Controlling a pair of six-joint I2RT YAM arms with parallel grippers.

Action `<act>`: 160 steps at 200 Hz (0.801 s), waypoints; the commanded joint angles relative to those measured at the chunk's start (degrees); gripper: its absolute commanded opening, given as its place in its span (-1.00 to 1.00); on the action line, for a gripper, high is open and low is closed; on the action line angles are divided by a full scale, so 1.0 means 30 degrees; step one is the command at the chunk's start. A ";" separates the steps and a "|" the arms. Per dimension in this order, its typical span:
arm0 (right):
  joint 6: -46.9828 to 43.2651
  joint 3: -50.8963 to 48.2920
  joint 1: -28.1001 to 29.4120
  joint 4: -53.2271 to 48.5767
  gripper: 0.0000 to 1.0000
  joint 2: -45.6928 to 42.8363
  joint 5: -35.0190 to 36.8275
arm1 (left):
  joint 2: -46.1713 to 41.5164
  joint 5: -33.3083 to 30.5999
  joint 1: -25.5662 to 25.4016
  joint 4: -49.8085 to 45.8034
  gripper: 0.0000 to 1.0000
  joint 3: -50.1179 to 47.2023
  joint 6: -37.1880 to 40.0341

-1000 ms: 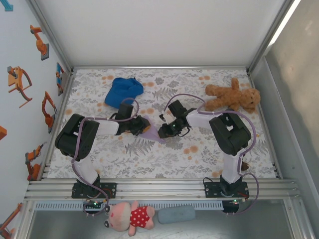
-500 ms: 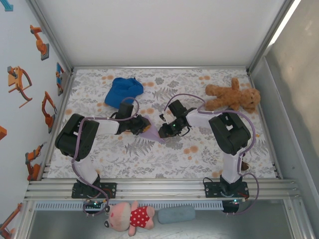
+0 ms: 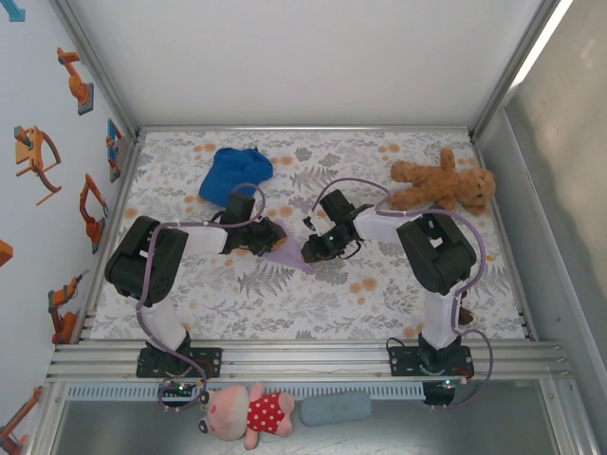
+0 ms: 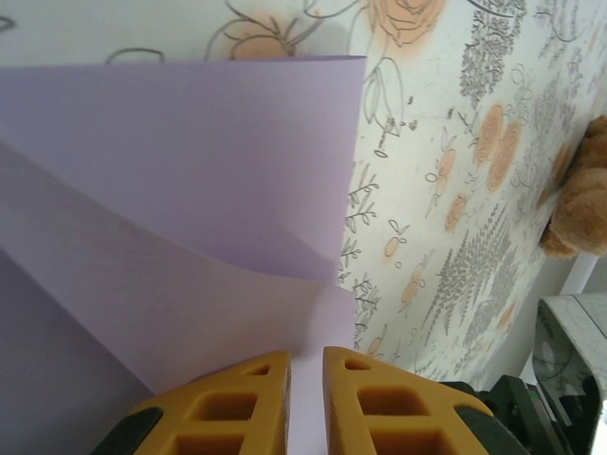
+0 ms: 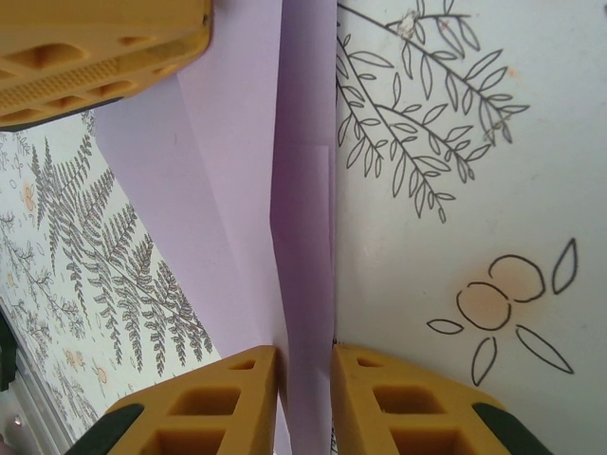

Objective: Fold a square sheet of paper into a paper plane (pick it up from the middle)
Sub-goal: Fourth fold the wing at the center of the table.

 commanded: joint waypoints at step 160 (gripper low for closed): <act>-0.0269 -0.0290 0.0543 -0.1370 -0.59 0.1707 0.0560 | 0.0920 0.0736 0.0129 -0.0345 -0.61 0.0785 0.1007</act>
